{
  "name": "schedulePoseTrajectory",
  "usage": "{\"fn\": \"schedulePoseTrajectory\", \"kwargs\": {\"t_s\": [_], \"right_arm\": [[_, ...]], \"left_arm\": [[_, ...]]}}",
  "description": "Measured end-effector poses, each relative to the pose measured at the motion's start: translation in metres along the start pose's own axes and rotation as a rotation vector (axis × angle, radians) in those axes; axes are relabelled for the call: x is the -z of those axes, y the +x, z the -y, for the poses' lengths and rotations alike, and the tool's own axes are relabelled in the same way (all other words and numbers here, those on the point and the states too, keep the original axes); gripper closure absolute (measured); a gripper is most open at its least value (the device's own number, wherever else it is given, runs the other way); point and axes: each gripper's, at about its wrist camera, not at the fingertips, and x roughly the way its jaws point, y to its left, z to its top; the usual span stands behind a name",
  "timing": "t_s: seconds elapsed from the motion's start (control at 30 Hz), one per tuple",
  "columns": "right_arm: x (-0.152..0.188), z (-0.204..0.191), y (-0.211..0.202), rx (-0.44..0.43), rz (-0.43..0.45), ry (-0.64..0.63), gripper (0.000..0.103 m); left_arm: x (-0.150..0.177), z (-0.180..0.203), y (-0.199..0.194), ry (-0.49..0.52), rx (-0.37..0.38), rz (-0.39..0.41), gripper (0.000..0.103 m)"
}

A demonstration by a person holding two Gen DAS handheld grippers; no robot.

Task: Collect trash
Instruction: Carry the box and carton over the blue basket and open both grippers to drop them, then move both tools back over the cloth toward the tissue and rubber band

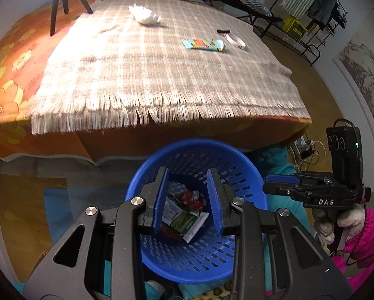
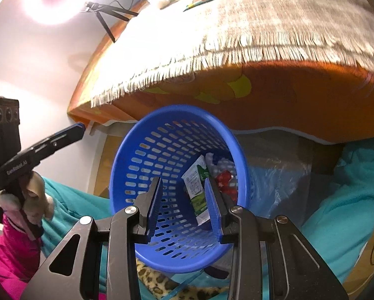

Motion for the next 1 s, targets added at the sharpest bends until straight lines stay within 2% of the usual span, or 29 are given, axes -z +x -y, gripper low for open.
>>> {"fn": "schedulePoseTrajectory", "kwargs": {"t_s": [0.13,0.3,0.6,0.63,0.73,0.8,0.9,1.0], "right_arm": [[-0.004,-0.007,-0.006,0.024,0.028,-0.033,0.052],[-0.013,-0.012,-0.014,0.061,0.055,-0.065,0.051],[-0.032,-0.018,-0.022,0.134,0.091,-0.091,0.042],[-0.035,-0.017,-0.022,0.147,0.093,-0.092,0.042],[-0.042,-0.014,-0.024,0.181,0.1,-0.091,0.042],[-0.044,-0.012,-0.025,0.205,0.104,-0.088,0.041],[-0.049,-0.009,-0.026,0.253,0.097,-0.084,0.031],[-0.051,-0.007,-0.028,0.271,0.111,-0.085,0.031]], "left_arm": [[-0.01,0.003,-0.007,0.015,-0.029,0.044,0.073],[-0.022,0.008,-0.016,0.046,-0.061,0.098,0.072],[-0.043,0.015,-0.021,0.084,-0.095,0.155,0.07],[-0.045,0.015,-0.021,0.086,-0.099,0.16,0.069],[-0.051,0.016,-0.022,0.089,-0.115,0.181,0.054],[-0.055,0.017,-0.023,0.097,-0.127,0.193,0.054],[-0.059,0.019,-0.022,0.106,-0.137,0.203,0.054],[-0.062,0.021,-0.021,0.112,-0.14,0.208,0.045]]}}
